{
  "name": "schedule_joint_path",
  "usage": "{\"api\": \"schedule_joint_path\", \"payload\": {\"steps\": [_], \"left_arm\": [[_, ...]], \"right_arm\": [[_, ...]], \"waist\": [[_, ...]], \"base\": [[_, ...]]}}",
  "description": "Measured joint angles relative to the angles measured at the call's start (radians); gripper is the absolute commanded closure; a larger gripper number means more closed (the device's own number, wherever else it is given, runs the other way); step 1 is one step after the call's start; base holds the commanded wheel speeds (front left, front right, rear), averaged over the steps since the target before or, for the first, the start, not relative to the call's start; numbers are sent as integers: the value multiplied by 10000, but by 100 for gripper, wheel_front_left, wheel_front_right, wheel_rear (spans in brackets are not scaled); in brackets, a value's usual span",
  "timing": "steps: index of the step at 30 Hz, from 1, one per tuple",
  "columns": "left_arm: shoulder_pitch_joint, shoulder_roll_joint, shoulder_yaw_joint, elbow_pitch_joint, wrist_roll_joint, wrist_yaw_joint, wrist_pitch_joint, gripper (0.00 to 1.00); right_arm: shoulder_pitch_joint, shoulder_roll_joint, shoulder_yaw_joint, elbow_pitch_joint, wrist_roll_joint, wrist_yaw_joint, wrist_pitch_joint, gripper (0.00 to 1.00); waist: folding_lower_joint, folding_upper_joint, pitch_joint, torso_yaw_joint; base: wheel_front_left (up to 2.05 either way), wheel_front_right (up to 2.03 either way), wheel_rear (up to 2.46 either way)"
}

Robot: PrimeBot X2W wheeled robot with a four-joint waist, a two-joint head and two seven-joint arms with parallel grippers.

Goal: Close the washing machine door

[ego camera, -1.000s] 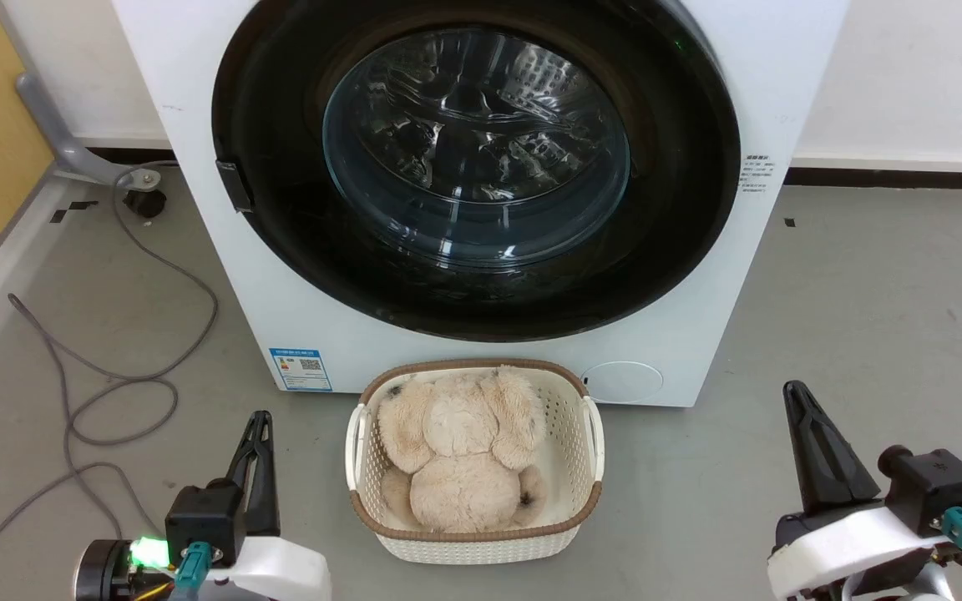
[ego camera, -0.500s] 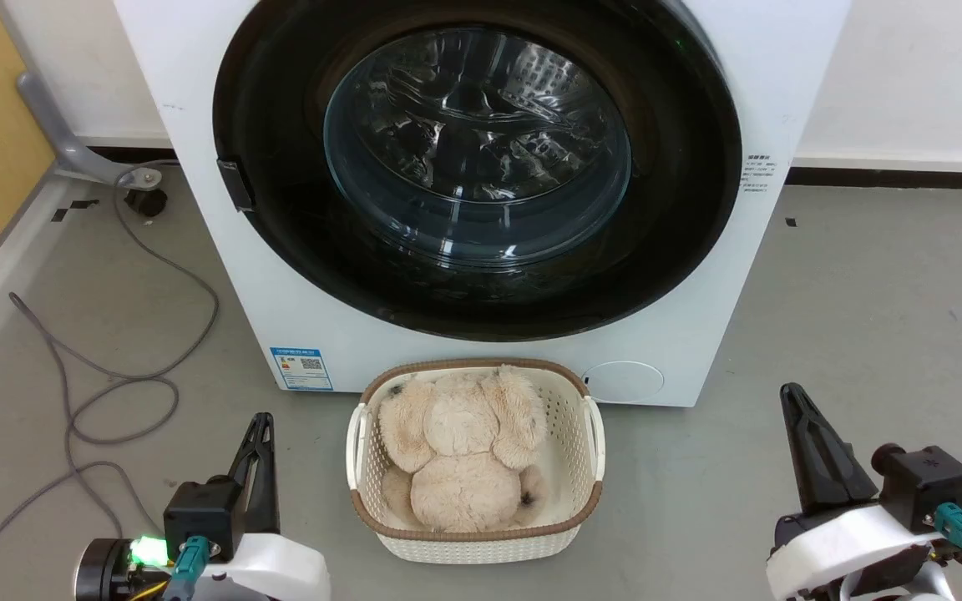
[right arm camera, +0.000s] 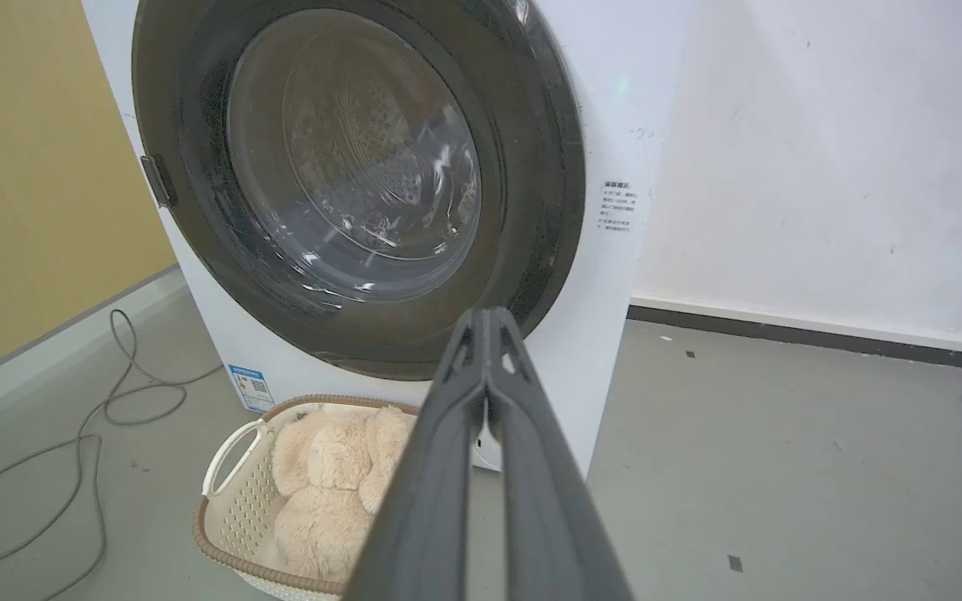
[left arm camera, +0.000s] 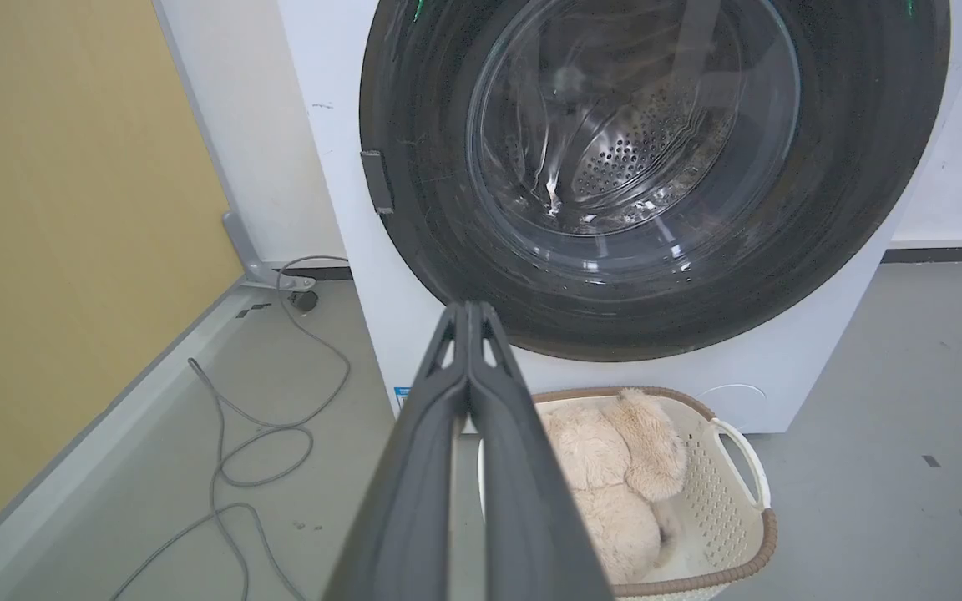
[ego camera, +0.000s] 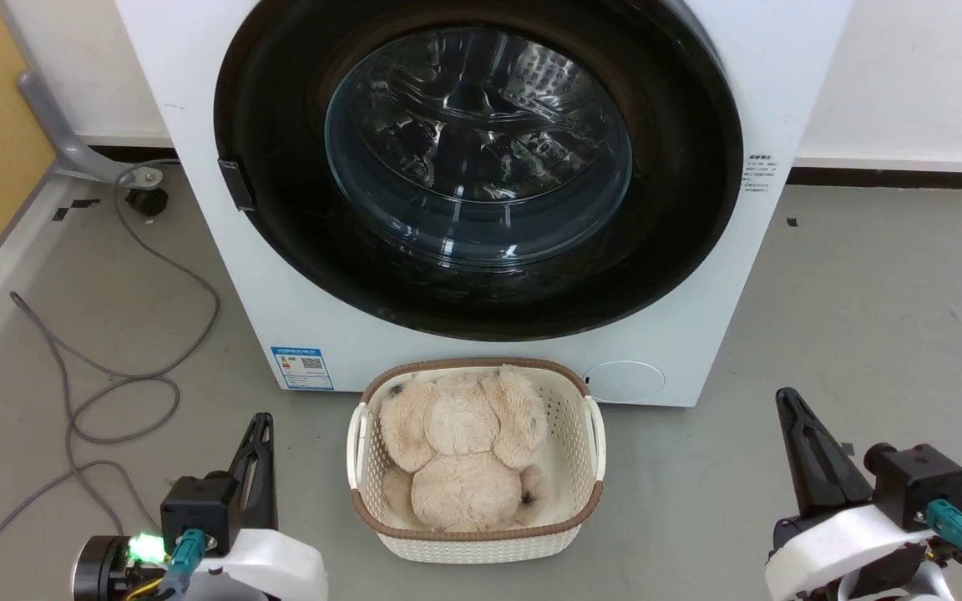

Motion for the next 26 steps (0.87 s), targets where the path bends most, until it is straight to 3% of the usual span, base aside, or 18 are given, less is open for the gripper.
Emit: {"api": "schedule_joint_path", "payload": {"steps": [26], "left_arm": [[-17, -207, 276, -54, 59, -487, 523, 100]], "right_arm": [[32, 4, -2, -98, -453, 0, 525, 100]], "waist": [[0, 0, 13, 27]], "base": [[0, 0, 0]]}}
